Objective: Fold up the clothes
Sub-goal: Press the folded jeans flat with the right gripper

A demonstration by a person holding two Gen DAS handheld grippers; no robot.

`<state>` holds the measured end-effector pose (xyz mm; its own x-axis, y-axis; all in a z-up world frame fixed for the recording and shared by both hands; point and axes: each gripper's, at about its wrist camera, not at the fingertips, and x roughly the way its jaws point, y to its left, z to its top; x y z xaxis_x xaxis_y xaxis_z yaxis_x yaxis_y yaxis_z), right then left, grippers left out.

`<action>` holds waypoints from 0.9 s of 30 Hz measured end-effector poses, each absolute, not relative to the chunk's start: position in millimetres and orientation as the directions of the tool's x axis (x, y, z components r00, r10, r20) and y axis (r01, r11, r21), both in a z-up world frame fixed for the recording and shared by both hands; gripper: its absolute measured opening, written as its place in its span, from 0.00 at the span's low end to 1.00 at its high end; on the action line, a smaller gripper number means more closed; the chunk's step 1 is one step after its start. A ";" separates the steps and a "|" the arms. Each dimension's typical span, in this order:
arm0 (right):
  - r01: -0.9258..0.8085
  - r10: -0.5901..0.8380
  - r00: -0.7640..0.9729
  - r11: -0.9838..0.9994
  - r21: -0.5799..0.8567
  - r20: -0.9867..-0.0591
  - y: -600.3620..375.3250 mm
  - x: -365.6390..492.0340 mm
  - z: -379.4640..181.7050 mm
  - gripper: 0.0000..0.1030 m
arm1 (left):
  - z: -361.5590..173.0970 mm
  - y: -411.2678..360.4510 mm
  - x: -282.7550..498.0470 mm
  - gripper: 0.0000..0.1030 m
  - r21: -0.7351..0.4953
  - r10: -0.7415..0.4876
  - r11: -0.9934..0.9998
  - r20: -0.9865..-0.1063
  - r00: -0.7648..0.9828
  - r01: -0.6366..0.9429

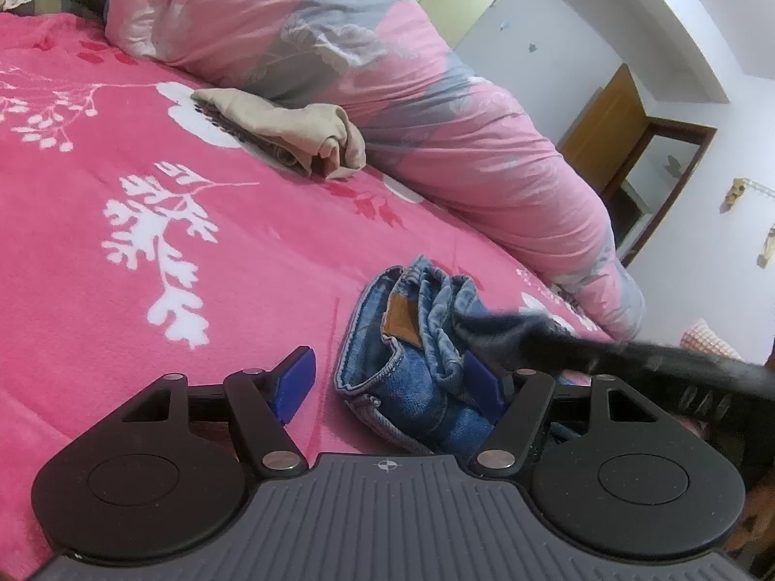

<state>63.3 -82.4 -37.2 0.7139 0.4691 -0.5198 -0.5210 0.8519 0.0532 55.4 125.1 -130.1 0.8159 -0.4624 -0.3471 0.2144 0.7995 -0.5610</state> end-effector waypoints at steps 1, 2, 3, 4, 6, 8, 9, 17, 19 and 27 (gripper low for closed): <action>-0.516 0.473 0.723 0.854 0.061 -0.503 -82.9 62.9 -31.7 0.05 | -130.1 125.1 55.2 0.65 -0.561 -0.462 0.800 -0.346 0.817 0.215; -0.513 0.476 0.731 0.856 0.066 -0.489 -83.1 62.8 -26.5 0.05 | -130.3 125.2 55.3 0.65 -0.561 -0.462 0.799 -0.345 0.817 0.215; -0.521 0.482 0.731 0.852 0.063 -0.482 -81.8 63.2 -23.1 0.05 | -130.6 125.3 55.5 0.65 -0.562 -0.463 0.798 -0.344 0.817 0.215; -0.527 0.489 0.728 0.847 0.063 -0.481 -79.9 63.7 -21.6 0.05 | -130.9 125.5 55.5 0.65 -0.564 -0.464 0.797 -0.343 0.817 0.216; -0.541 0.488 0.720 0.840 0.042 -0.494 -71.5 62.6 -24.3 0.05 | -131.2 125.9 55.9 0.64 -0.568 -0.467 0.794 -0.342 0.816 0.216; -0.544 0.465 0.719 0.839 -0.002 -0.516 -61.5 62.4 -32.3 0.05 | -131.3 126.4 55.9 0.64 -0.571 -0.468 0.792 -0.340 0.816 0.216; -0.543 0.454 0.718 0.840 -0.017 -0.527 -58.8 62.1 -37.9 0.05 | -131.4 126.6 55.9 0.64 -0.572 -0.469 0.791 -0.339 0.816 0.216; -0.533 0.495 0.669 0.839 0.105 -0.555 -66.4 63.0 -62.6 0.07 | -135.3 134.3 56.0 0.60 -0.624 -0.490 0.752 -0.317 0.812 0.210; -0.520 0.528 0.658 0.834 0.183 -0.537 -76.8 64.3 -62.4 0.09 | -136.5 138.4 56.6 0.60 -0.652 -0.508 0.727 -0.303 0.806 0.213; -0.593 0.492 0.724 0.802 -0.073 -0.483 -59.3 29.5 -57.7 0.46 | -138.4 147.4 54.5 0.57 -0.696 -0.497 0.695 -0.284 0.819 0.180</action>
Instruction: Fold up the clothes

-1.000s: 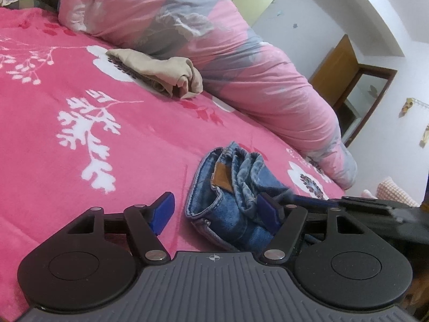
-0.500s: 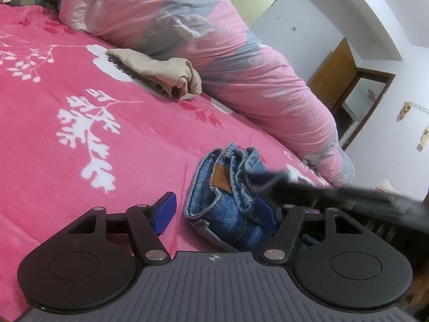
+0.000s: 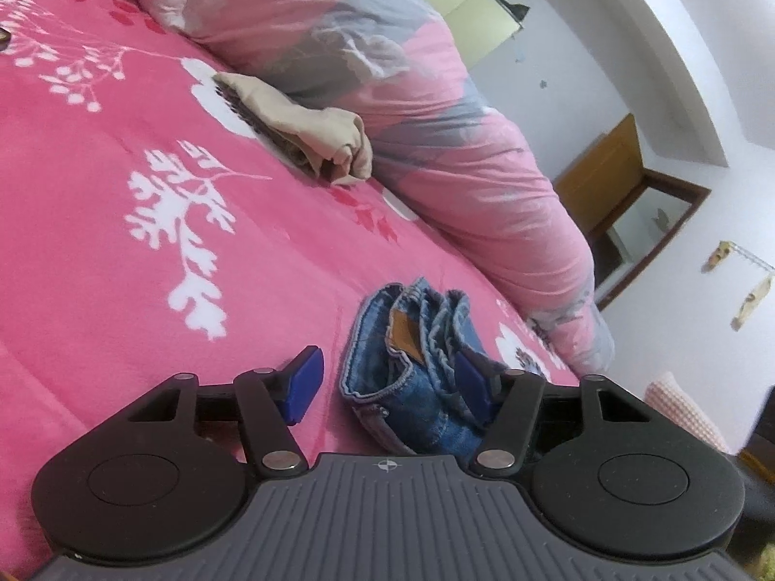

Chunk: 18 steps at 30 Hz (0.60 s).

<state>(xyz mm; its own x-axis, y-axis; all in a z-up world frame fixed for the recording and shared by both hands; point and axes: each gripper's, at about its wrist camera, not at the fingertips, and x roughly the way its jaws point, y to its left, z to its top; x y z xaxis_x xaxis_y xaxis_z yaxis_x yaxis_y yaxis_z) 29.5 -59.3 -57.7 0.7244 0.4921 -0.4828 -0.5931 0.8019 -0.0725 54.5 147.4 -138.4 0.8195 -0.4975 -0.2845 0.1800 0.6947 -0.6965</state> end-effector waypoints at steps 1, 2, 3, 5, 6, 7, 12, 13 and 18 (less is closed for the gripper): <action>-0.592 0.466 0.741 0.793 -0.143 -0.483 -50.7 26.6 -60.2 0.46 | -138.5 147.9 54.1 0.57 -0.697 -0.495 0.694 -0.284 0.821 0.177; -0.589 0.442 0.756 0.781 -0.208 -0.482 -42.8 24.1 -62.8 0.44 | -138.7 148.4 53.7 0.57 -0.698 -0.493 0.694 -0.284 0.822 0.175; -0.583 0.422 0.767 0.773 -0.249 -0.484 -37.6 23.7 -66.2 0.42 | -139.0 148.9 53.3 0.57 -0.699 -0.491 0.694 -0.283 0.824 0.173; -0.569 0.377 0.783 0.757 -0.323 -0.495 -27.8 24.3 -73.5 0.37 | -139.1 148.2 52.7 0.57 -0.696 -0.486 0.697 -0.283 0.827 0.172; -0.556 0.360 0.792 0.759 -0.339 -0.492 -26.1 24.3 -75.5 0.26 | -139.2 147.8 52.4 0.57 -0.694 -0.484 0.699 -0.282 0.828 0.172; -0.546 0.357 0.796 0.772 -0.326 -0.488 -27.4 24.3 -75.1 0.22 | -139.2 147.7 52.1 0.57 -0.693 -0.482 0.701 -0.282 0.830 0.172; -0.471 0.374 0.810 0.874 -0.121 -0.451 -50.5 35.3 -55.4 0.06 | -140.2 150.8 51.2 0.57 -0.706 -0.477 0.688 -0.269 0.837 0.165; -0.452 0.378 0.817 0.889 -0.077 -0.436 -55.4 37.6 -49.4 0.06 | -140.4 151.1 51.2 0.56 -0.708 -0.476 0.687 -0.267 0.838 0.164; -0.434 0.369 0.837 0.897 -0.080 -0.404 -50.8 46.3 -36.5 0.06 | -141.0 151.5 50.8 0.56 -0.710 -0.476 0.685 -0.264 0.839 0.165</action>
<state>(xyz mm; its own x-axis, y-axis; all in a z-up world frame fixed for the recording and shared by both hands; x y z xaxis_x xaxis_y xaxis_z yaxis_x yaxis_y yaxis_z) 46.3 -50.8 -36.5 0.8371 0.3689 -0.4040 -0.4340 0.8973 -0.0800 50.8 151.5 -141.0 0.8388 -0.4760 -0.2643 0.1650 0.6848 -0.7098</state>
